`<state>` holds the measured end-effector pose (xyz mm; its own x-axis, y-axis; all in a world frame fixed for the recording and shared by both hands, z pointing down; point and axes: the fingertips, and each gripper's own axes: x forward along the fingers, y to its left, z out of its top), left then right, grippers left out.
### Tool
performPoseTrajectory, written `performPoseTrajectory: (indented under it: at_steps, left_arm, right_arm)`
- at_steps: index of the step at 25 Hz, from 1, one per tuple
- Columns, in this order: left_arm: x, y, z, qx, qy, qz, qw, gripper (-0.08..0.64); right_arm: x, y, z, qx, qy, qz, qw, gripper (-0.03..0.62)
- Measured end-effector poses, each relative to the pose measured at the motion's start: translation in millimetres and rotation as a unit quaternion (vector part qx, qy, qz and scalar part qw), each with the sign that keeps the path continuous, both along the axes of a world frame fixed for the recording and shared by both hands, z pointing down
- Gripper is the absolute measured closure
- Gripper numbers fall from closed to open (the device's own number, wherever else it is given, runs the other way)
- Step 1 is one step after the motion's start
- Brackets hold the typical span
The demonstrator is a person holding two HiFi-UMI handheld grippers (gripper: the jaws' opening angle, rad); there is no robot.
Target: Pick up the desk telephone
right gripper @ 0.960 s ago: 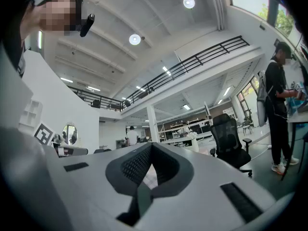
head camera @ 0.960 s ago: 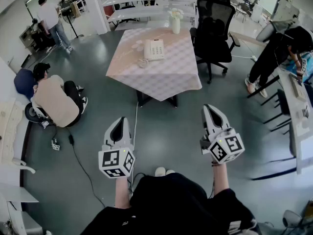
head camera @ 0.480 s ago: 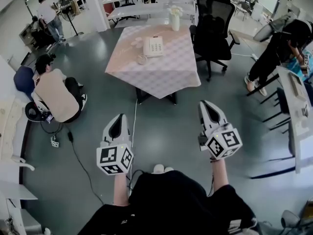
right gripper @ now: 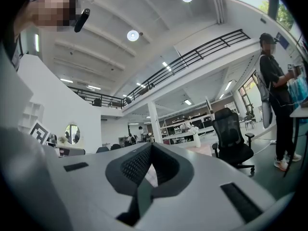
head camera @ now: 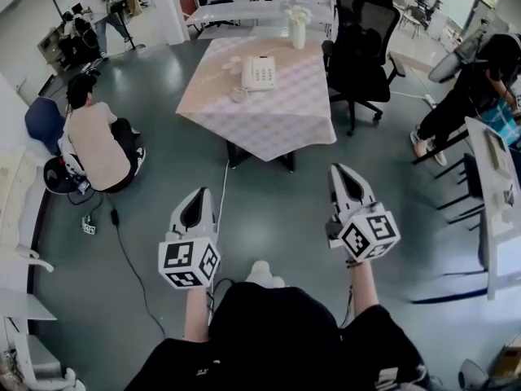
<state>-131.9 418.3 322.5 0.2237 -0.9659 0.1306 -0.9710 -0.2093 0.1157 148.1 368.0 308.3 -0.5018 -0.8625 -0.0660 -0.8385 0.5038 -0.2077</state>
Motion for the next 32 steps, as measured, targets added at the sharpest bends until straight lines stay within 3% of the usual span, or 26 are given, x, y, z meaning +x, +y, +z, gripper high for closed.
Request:
performPoseTrajectory:
  at_steps: [11, 32]
  left_arm:
    - [-11, -51, 23, -0.019, 0.009, -0.013, 0.9997, 0.561]
    - [-21, -275, 41, -0.033, 0.015, 0.035, 0.9987, 0.56]
  right_arm:
    - [-12, -60, 23, -0.017, 0.003, -0.012, 1.0, 0.6]
    - [-51, -261, 60, -0.051, 0.013, -0.003, 0.999, 0.6]
